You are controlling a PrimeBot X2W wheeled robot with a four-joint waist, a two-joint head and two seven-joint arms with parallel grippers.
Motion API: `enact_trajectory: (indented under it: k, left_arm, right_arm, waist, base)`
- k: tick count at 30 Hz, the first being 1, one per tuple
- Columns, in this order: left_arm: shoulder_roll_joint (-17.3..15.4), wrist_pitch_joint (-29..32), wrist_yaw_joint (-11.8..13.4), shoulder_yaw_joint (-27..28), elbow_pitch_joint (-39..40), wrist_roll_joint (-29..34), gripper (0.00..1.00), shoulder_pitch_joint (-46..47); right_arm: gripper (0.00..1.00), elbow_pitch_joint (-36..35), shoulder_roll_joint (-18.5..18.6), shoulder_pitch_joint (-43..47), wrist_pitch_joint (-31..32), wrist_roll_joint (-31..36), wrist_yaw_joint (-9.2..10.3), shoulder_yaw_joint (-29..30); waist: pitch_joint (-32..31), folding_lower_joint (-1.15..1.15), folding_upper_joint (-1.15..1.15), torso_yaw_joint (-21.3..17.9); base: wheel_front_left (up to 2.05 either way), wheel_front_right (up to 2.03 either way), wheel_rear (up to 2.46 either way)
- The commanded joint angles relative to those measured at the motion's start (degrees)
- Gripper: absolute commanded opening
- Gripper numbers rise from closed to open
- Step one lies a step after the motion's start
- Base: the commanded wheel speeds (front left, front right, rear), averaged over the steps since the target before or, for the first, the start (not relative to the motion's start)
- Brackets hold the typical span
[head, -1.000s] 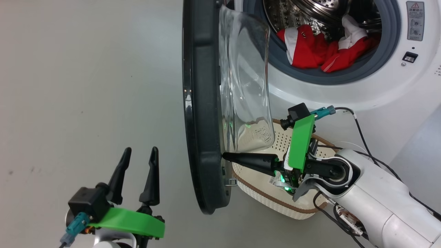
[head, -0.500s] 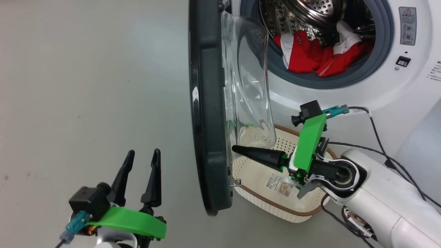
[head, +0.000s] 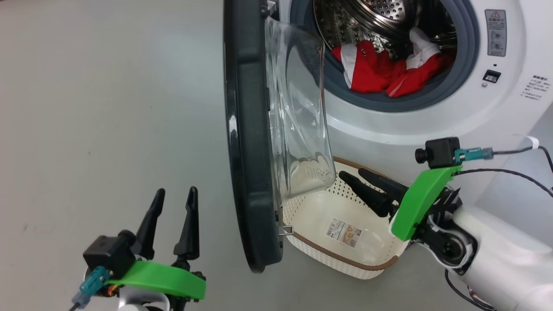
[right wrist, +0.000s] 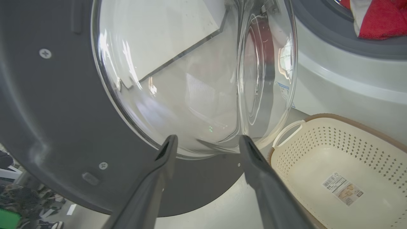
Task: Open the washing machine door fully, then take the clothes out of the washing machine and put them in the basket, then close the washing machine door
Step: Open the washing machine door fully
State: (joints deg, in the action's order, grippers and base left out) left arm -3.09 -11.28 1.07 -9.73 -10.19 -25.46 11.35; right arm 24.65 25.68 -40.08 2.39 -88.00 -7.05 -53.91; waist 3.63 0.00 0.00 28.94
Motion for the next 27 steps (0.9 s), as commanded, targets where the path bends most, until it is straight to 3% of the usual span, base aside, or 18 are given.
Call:
enact_trajectory:
  k: [1,7,11,13,20,23,27]
  left_arm:
    - [-1.42,-0.68,0.25,1.89,1.59,-0.20,1.00,-0.14]
    - [-2.15,-2.11,0.19,1.89,1.57,0.94,1.00,-0.66]
    - [-2.27,-2.81,0.29,2.01,1.12,1.70,1.00,-0.99]
    - [-2.30,-3.17,0.38,2.22,1.28,2.35,1.00,-1.06]
    - [-1.49,-3.68,0.58,3.88,4.46,4.48,1.00,-1.55]
    - [-0.97,-3.70,0.44,4.51,5.99,5.36,1.00,-2.10]
    - [-0.44,-3.71,0.05,4.94,6.69,6.33,1.00,-2.49]
  right_arm:
    - [1.00,0.39,-0.54,0.78,-2.91,3.61,-0.44,-0.73]
    - [1.00,9.92,-4.29,0.80,-14.65,18.56,-0.44,-0.56]
    - [1.00,14.38,-8.29,2.37,-17.21,25.48,-0.44,5.67]
    - [1.00,14.58,-9.81,3.22,-17.33,31.34,-0.44,12.10]
    - [1.00,4.74,-17.59,14.53,-17.37,58.89,-0.44,35.50]
    - [1.00,-0.53,-20.31,19.11,-17.38,68.46,-0.44,41.07]
    - [1.00,-6.71,-22.26,23.73,-17.38,75.79,-0.44,45.99]
  waist:
    - [0.00,0.00,0.00,-0.42]
    - [-0.22,0.00,0.00,-1.42]
    - [-0.45,0.00,0.00,-1.92]
    - [-0.44,0.00,0.00,-2.15]
    - [-0.35,0.00,0.00,-2.40]
    - [0.03,0.00,0.00,-2.44]
    - [0.40,0.00,0.00,-2.36]
  base:
    - [0.00,0.00,0.00]
    - [0.00,0.00,0.00]
    - [0.00,0.00,0.00]
    - [0.00,0.00,0.00]
    - [0.00,0.00,0.00]
    - [0.00,0.00,0.00]
    - [0.00,0.00,0.00]
